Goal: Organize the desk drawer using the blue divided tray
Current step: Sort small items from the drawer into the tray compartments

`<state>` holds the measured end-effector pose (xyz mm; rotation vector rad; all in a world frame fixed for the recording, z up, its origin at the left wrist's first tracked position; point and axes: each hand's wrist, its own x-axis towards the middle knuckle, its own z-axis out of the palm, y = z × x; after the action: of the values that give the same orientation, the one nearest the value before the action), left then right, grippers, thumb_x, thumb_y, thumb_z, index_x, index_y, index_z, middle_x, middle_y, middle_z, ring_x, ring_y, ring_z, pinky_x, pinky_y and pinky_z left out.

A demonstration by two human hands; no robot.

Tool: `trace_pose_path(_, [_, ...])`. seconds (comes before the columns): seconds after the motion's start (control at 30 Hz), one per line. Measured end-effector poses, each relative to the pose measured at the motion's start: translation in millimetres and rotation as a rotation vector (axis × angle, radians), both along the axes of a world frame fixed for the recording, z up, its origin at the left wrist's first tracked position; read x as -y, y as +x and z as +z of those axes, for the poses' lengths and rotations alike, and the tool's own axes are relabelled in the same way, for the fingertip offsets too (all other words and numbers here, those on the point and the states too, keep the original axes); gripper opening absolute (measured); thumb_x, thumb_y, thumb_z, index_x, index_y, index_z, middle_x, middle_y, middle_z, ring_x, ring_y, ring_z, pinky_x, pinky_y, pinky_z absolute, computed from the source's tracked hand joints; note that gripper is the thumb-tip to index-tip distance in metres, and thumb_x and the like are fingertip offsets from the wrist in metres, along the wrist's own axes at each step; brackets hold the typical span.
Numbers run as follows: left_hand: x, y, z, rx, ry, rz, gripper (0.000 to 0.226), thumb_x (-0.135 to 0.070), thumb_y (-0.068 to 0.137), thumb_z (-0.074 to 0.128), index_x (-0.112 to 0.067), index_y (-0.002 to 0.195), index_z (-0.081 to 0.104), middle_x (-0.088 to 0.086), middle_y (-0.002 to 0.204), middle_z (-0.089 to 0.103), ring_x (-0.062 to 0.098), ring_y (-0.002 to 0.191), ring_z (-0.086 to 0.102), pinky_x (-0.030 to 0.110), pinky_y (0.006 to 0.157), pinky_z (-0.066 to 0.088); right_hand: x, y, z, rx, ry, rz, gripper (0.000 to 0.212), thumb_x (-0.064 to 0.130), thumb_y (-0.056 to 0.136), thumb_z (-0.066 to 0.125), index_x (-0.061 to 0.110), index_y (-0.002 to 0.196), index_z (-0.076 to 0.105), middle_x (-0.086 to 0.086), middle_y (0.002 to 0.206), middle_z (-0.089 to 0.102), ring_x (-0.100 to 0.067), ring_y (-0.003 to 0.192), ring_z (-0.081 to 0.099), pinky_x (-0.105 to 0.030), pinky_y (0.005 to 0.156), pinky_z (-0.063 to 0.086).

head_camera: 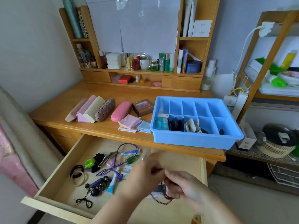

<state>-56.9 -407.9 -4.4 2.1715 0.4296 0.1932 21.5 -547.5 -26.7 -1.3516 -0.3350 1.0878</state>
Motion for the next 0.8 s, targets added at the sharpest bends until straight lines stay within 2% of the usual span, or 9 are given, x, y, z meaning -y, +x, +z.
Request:
trace_pose_path(0.1, [-22.8, -5.7, -13.9, -0.027, -0.779, 0.176, 0.033, -0.026, 0.076, 0.070, -0.014, 0.056, 0.047, -0.003, 0.047, 0.038, 0.012, 0.043, 0.044, 0.026, 0.062, 0.049, 8.2, 8.4, -2.1, -0.329, 0.070, -0.247, 0.028, 0.032, 0.079, 0.061, 0.010, 0.061, 0.057, 0.003, 0.042, 0.027, -0.012, 0.038, 0.025, -0.032, 0.063, 0.036])
trace_pose_path(0.17, [-32.2, -18.9, -25.1, 0.140, -1.248, 0.329, 0.031, -0.026, 0.078, 0.061, -0.013, 0.052, 0.051, 0.001, 0.049, 0.040, 0.017, 0.046, 0.052, 0.039, 0.075, 0.053, 14.2, 14.4, -6.3, -0.511, 0.126, -0.374, 0.026, 0.029, 0.079, 0.061, 0.010, 0.061, 0.058, 0.004, 0.041, 0.027, -0.012, 0.035, 0.028, -0.037, 0.069, 0.037])
trace_pose_path(0.3, [-24.2, -30.7, -38.6, 0.367, -1.543, 0.488, 0.018, -0.022, 0.078, 0.057, -0.010, 0.064, 0.056, 0.006, 0.059, 0.053, 0.025, 0.065, 0.066, 0.047, 0.088, 0.048, 9.9, 11.9, -17.7, -0.624, 0.177, -0.504, 0.023, 0.030, 0.078, 0.063, 0.011, 0.064, 0.058, 0.004, 0.043, 0.031, -0.013, 0.039, 0.035, -0.035, 0.066, 0.037])
trace_pose_path(0.4, [0.6, -25.3, -40.3, 0.176, -1.240, 0.537, 0.012, -0.006, 0.083, 0.057, -0.007, 0.071, 0.053, 0.002, 0.050, 0.042, 0.014, 0.047, 0.053, 0.040, 0.083, 0.050, 0.7, 7.1, -19.4, -0.623, 0.203, -0.565, 0.019, 0.029, 0.081, 0.060, 0.013, 0.072, 0.059, 0.003, 0.049, 0.040, -0.015, 0.049, 0.043, -0.036, 0.069, 0.039])
trace_pose_path(0.5, [8.1, -25.2, -34.1, -0.009, -0.153, 0.134, 0.006, -0.019, 0.083, 0.063, -0.019, 0.078, 0.064, -0.008, 0.062, 0.051, 0.000, 0.057, 0.052, 0.007, 0.065, 0.040, -4.6, 5.4, -16.9, -0.489, 0.203, -0.475, 0.017, 0.028, 0.087, 0.052, 0.015, 0.089, 0.063, -0.004, 0.077, 0.069, -0.020, 0.077, 0.063, -0.037, 0.076, 0.038])
trace_pose_path(0.57, [11.1, -24.0, -28.6, 0.035, 0.334, -0.140, 0.012, -0.028, 0.086, 0.055, -0.027, 0.090, 0.067, -0.010, 0.080, 0.059, 0.001, 0.081, 0.053, 0.008, 0.062, 0.033, -8.2, 2.6, -15.9, -0.330, 0.124, -0.352, 0.028, 0.030, 0.092, 0.048, 0.011, 0.099, 0.066, -0.010, 0.096, 0.073, -0.023, 0.089, 0.065, -0.037, 0.084, 0.038])
trace_pose_path(0.67, [18.5, -10.8, -11.9, 0.107, 0.337, -0.184, 0.020, -0.020, 0.077, 0.049, -0.025, 0.090, 0.063, -0.009, 0.078, 0.067, 0.006, 0.074, 0.059, 0.020, 0.063, 0.044, -10.1, -3.8, -9.6, -0.146, 0.024, -0.176, 0.039, 0.041, 0.087, 0.051, 0.008, 0.089, 0.071, -0.012, 0.077, 0.066, -0.020, 0.069, 0.058, -0.029, 0.072, 0.042])
trace_pose_path(0.73, [15.7, 0.7, -5.7, 0.070, 0.174, -0.029, 0.018, -0.015, 0.073, 0.051, -0.025, 0.086, 0.060, -0.010, 0.061, 0.065, 0.002, 0.058, 0.057, 0.020, 0.059, 0.047, -7.9, -4.2, -4.7, -0.103, 0.024, -0.071, 0.038, 0.041, 0.090, 0.049, 0.009, 0.079, 0.066, -0.010, 0.060, 0.052, -0.016, 0.052, 0.045, -0.024, 0.059, 0.041])
trace_pose_path(0.8, [7.4, 6.3, -4.6, -0.039, -0.115, 0.117, 0.016, -0.015, 0.075, 0.063, -0.022, 0.090, 0.062, -0.008, 0.062, 0.059, 0.005, 0.053, 0.050, 0.019, 0.056, 0.041, -4.4, -1.7, -3.4, -0.104, 0.035, -0.032, 0.028, 0.036, 0.083, 0.057, 0.008, 0.078, 0.057, -0.005, 0.054, 0.044, -0.014, 0.048, 0.036, -0.022, 0.052, 0.030])
